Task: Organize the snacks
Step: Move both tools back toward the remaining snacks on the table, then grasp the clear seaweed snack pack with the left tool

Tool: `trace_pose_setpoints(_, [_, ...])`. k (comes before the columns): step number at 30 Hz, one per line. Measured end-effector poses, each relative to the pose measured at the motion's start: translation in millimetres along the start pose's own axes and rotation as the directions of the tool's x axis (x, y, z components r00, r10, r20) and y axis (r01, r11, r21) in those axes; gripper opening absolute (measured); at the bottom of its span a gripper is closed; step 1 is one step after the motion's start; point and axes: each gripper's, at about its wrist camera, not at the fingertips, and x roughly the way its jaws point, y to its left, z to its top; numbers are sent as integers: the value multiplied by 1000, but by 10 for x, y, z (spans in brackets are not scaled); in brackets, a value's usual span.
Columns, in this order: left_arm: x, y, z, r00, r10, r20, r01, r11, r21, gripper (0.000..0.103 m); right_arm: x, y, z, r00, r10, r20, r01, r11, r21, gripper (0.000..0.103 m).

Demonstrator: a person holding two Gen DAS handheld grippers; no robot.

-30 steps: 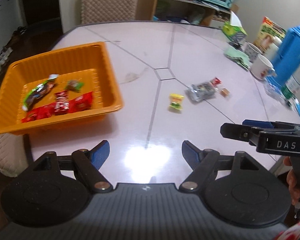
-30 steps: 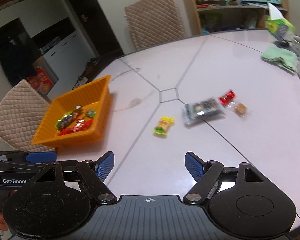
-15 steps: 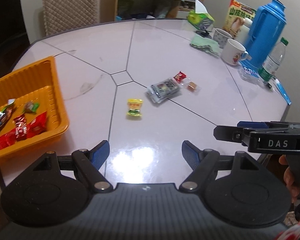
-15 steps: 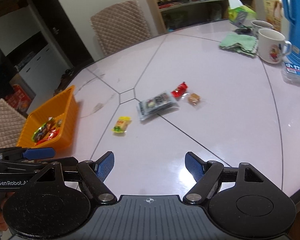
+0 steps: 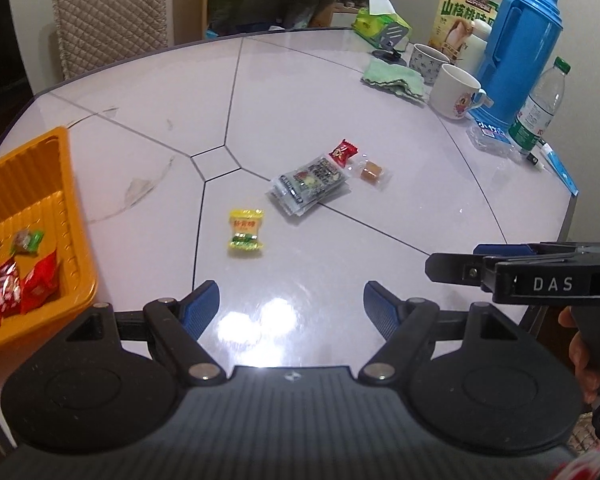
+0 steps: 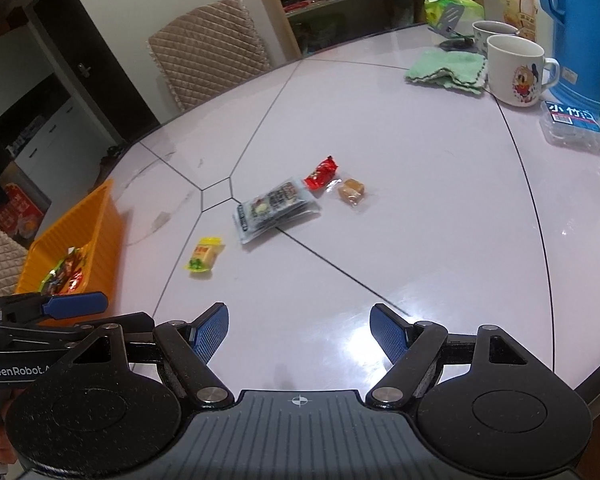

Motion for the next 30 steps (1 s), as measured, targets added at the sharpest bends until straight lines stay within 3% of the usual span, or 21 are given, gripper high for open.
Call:
trace_pose_setpoints(15, [597,-115,471,1000,-26,17,23,987,159,77,193,-280,245,997,-52,49,51,999,7,78])
trace_pose_setpoints(30, [1383,-227,808,999,-27,-28,34,945,326,76,463,-485,475,995,-82,63,81,997,13,78])
